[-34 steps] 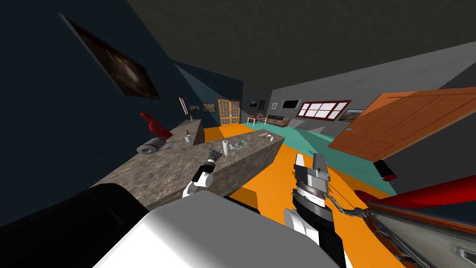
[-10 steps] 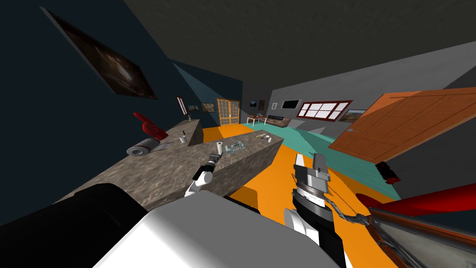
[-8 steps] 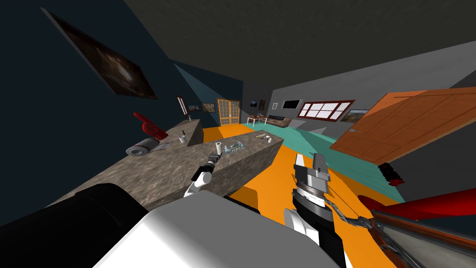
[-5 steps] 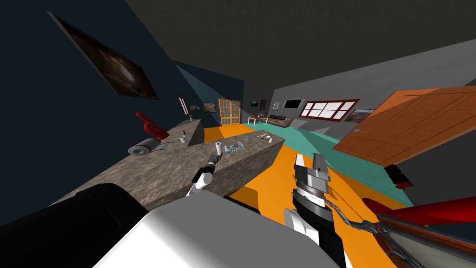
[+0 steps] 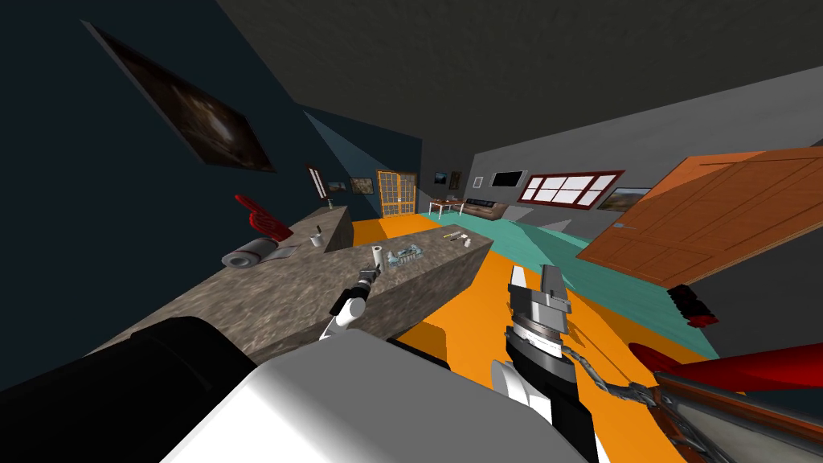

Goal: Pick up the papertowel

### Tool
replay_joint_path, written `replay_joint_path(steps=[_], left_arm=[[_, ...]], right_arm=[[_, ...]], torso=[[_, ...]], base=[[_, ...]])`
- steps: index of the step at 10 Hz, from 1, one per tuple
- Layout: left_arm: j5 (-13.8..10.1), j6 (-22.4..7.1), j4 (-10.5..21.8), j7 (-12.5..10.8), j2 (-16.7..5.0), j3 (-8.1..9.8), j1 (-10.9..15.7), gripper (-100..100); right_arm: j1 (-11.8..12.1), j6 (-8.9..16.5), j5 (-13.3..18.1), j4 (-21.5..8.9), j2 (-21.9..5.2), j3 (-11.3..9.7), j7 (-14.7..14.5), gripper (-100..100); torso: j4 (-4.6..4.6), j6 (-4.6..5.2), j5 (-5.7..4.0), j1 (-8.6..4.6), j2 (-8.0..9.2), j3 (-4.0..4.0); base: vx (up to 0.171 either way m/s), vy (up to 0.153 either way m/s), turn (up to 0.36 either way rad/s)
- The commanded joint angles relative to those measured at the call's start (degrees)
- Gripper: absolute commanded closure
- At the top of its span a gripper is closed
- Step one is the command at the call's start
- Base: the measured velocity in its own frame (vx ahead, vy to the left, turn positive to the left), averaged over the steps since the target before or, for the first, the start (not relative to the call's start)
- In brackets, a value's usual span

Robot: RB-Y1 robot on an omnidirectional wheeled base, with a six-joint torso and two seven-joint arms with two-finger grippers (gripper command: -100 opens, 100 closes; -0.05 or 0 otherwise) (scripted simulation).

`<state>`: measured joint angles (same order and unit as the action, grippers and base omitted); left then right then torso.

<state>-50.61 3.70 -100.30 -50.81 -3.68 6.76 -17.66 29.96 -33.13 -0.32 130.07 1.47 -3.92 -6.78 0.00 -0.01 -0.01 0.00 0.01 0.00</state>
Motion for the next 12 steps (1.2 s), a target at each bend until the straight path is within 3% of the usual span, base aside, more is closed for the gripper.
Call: replay_joint_path(steps=[1, 4, 5, 6, 7, 9, 10, 11, 12], left_arm=[[0.0, 0.0, 0.0, 0.0, 0.0, 0.0, 0.0, 100], [0.0, 0.0, 0.0, 0.0, 0.0, 0.0, 0.0, 100], [0.0, 0.0, 0.0, 0.0, 0.0, 0.0, 0.0, 0], [0.1, 0.1, -0.1, 0.0, -1.7, -0.18, 0.1, -100], [0.2, 0.1, -0.1, 0.1, -2.6, -0.42, 0.3, -100], [1.3, 0.9, -0.1, 1.0, -2.6, -2.22, 1.9, -100], [1.0, 0.9, 0.1, 0.7, -2.6, -1.85, 1.6, -100], [1.1, 0.9, 0.1, 0.8, -2.6, -1.91, 1.7, 0], [0.9, 3.2, 3.0, 1.7, -3.1, 0.32, 4.6, -100]], right_arm=[[0.0, 0.0, 0.0, 0.0, 0.0, 0.0, 0.0, 0], [0.0, 0.0, 0.0, 0.0, 0.0, 0.0, 0.0, 0], [0.0, 0.0, 0.0, 0.0, 0.0, 0.0, 0.0, 0], [0.0, 0.0, 0.0, 0.0, 0.0, 0.0, 0.0, 0], [0.0, 0.0, 0.0, 0.0, 0.0, 0.0, 0.0, 0], [0.0, 0.0, 0.0, 0.0, 0.0, 0.0, 0.0, 0], [0.0, 0.0, 0.0, 0.0, 0.0, 0.0, 0.0, 0], [0.0, 0.0, 0.0, 0.0, 0.0, 0.0, 0.0, 0], [0.0, 0.0, 0.0, 0.0, 0.0, 0.0, 0.0, 0]], torso=[[0.0, 0.0, 0.0, 0.0, 0.0, 0.0], [0.0, 0.0, 0.0, 0.01, 0.01, 0.01], [0.0, 0.0, 0.0, 0.01, 0.01, 0.01], [0.0, 0.0, 0.0, 0.01, 0.01, 0.01], [0.01, 0.0, 0.01, 0.04, 0.03, 0.02], [0.03, 0.03, 0.04, 0.23, 0.16, 0.09], [0.06, 0.05, 0.07, 0.36, 0.28, 0.16], [0.05, -0.02, 0.06, 0.21, 0.18, 0.11], [0.02, -0.01, 0.02, 0.08, 0.08, 0.05]], base=[[0.0, 0.0, 0.0], [0.0, 0.0, 0.0], [0.0, 0.0, 0.0], [-0.008, 0.006, -0.031], [-0.022, 0.016, -0.057], [-0.066, 0.086, -0.239], [-0.04, 0.043, -0.088], [-0.006, 0.005, 0.01], [-0.079, 0.062, -0.319]])
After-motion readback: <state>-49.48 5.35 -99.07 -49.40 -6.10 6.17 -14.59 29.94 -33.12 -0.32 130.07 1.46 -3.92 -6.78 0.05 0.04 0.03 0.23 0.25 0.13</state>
